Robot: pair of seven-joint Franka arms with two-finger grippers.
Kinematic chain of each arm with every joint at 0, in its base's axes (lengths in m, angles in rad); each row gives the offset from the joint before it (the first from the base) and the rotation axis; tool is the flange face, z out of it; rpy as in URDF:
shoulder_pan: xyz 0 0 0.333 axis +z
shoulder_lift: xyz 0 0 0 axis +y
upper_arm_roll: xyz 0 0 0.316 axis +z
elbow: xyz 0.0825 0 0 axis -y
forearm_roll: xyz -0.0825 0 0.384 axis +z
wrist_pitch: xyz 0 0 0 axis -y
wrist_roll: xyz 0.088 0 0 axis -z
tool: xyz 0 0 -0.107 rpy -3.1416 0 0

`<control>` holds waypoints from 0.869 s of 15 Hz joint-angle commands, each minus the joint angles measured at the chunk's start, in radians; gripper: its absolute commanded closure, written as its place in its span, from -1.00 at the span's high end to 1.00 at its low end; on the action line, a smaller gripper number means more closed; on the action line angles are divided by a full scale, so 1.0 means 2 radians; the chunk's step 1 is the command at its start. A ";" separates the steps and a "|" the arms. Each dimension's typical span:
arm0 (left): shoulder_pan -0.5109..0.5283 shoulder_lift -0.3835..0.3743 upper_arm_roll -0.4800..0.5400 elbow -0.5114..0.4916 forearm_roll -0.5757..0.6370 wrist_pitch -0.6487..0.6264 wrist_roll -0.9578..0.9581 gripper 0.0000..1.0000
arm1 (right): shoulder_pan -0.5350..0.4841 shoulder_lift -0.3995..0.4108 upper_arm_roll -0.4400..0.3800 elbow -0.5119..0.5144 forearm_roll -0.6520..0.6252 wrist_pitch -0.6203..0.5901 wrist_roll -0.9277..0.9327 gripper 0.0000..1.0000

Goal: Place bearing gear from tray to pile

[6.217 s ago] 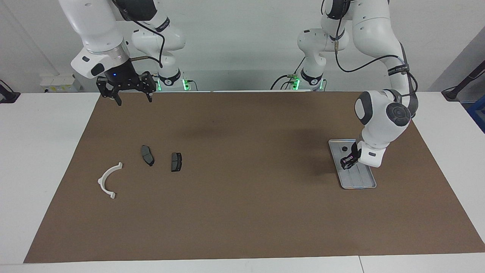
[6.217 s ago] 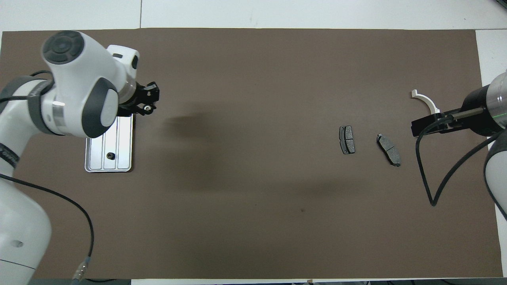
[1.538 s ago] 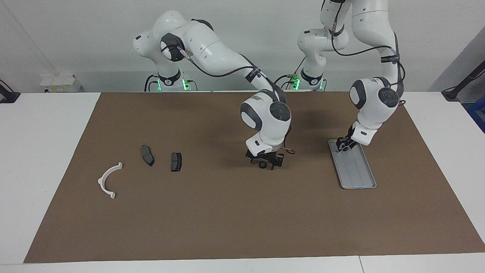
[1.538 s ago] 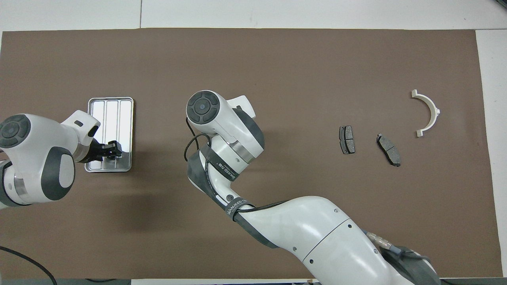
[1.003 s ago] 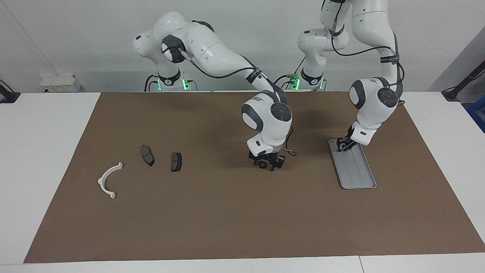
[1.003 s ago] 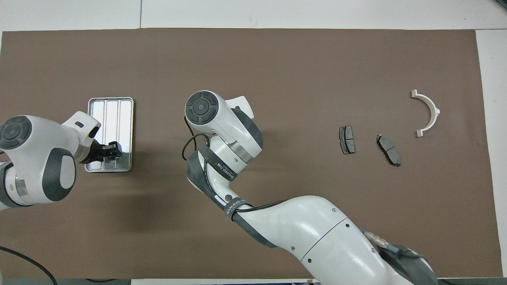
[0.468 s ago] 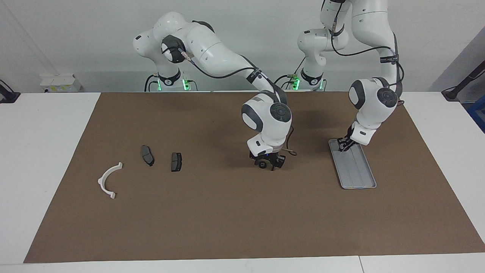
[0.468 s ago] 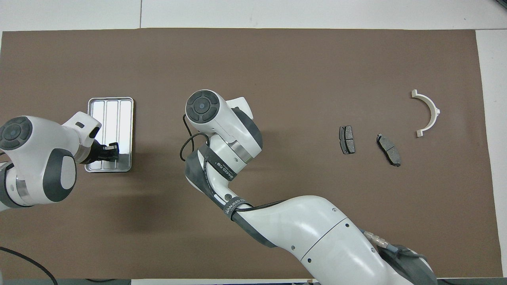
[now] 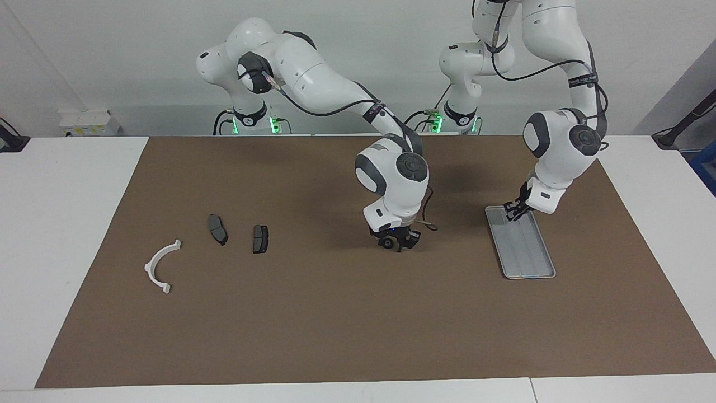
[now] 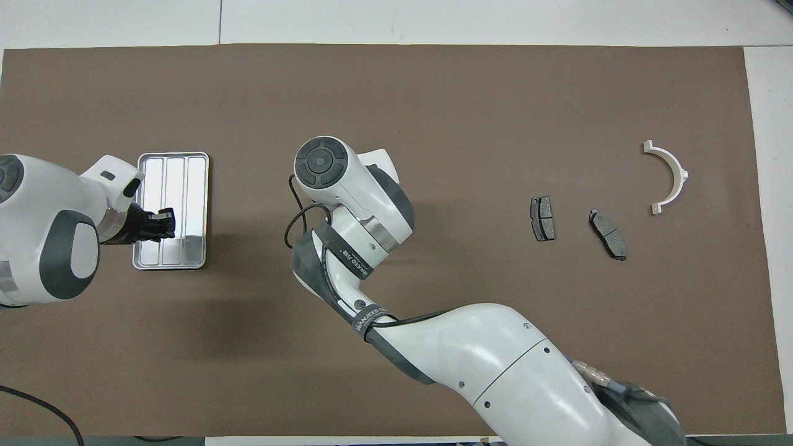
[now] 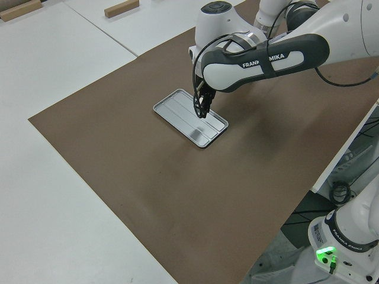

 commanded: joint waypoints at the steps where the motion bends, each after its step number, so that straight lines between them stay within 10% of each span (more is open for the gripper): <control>1: -0.005 -0.004 0.000 0.002 -0.005 -0.012 -0.017 -1.00 | -0.009 0.007 0.007 0.008 0.005 -0.002 0.001 -0.27; 4: -0.011 -0.006 0.000 0.003 -0.005 -0.014 -0.028 -1.00 | -0.009 0.007 0.008 0.008 0.015 0.000 -0.001 -0.83; 13: -0.026 -0.003 0.000 0.016 -0.005 -0.019 -0.066 -1.00 | -0.018 0.000 0.008 0.005 0.031 -0.006 -0.018 -1.00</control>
